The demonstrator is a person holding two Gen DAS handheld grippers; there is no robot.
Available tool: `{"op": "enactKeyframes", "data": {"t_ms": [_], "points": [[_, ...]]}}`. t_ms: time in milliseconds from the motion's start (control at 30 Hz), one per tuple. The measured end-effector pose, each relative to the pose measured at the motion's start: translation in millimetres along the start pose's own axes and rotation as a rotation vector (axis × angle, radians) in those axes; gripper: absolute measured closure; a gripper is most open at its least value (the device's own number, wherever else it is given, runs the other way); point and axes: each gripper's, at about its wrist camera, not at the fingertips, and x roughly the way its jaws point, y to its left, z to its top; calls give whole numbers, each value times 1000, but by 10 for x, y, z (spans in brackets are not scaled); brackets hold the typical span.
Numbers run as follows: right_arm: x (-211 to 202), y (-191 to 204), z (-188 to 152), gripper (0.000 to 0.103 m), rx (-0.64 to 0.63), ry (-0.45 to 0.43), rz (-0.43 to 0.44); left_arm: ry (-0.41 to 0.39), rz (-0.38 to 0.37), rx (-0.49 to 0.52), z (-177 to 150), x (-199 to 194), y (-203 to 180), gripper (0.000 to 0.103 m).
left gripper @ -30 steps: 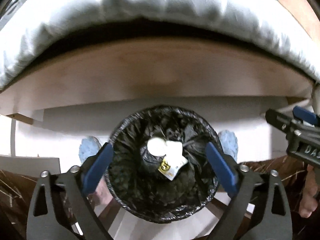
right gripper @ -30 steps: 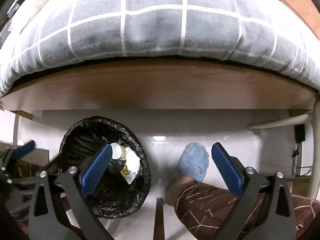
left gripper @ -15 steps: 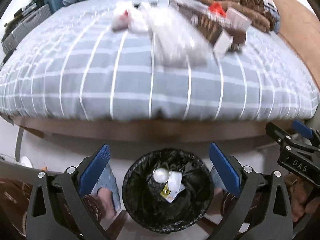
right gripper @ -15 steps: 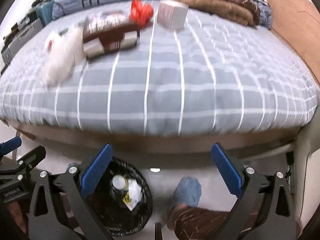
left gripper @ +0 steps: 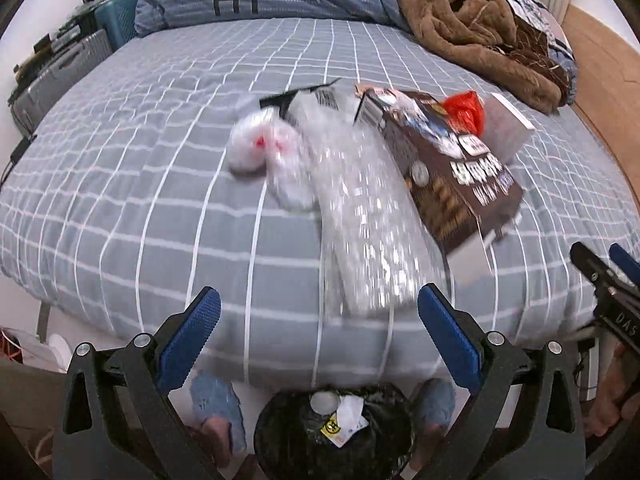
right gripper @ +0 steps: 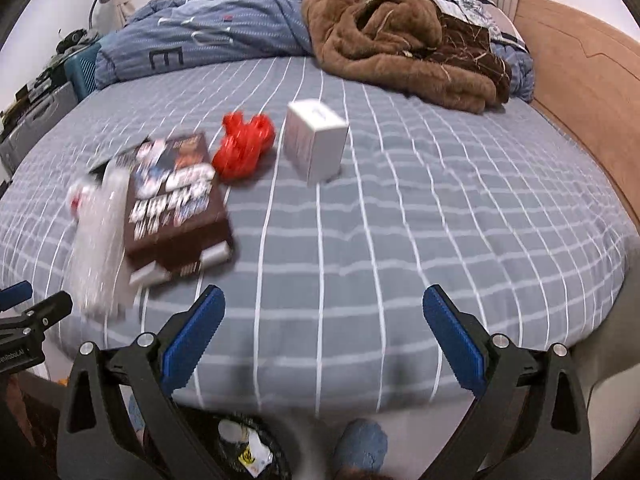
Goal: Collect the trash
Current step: 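Move both tools back over the trash on the bed, then grasp the bubble wrap with the left tool while the right tool grasps the white box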
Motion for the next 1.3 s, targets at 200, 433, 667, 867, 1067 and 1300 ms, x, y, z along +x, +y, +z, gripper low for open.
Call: {"op": "enactKeyframes", "data": {"t_ms": [200, 433, 667, 867, 1067, 1300], "points": [[312, -89, 408, 8, 3, -10, -6, 56, 2, -3, 200, 268, -75, 7], [769, -153, 919, 9, 12, -16, 19, 79, -46, -24, 347, 422, -97, 13], [1224, -201, 1160, 17, 59, 39, 72, 87, -96, -1, 457, 503, -250, 19], [1414, -179, 1257, 33, 41, 55, 83, 111, -92, -2, 544, 635, -297, 39], [1455, -167, 1259, 55, 31, 61, 128, 108, -75, 46, 512, 638, -332, 71], [1311, -173, 1242, 60, 41, 44, 126, 93, -114, 52, 504, 564, -322, 78]]}}
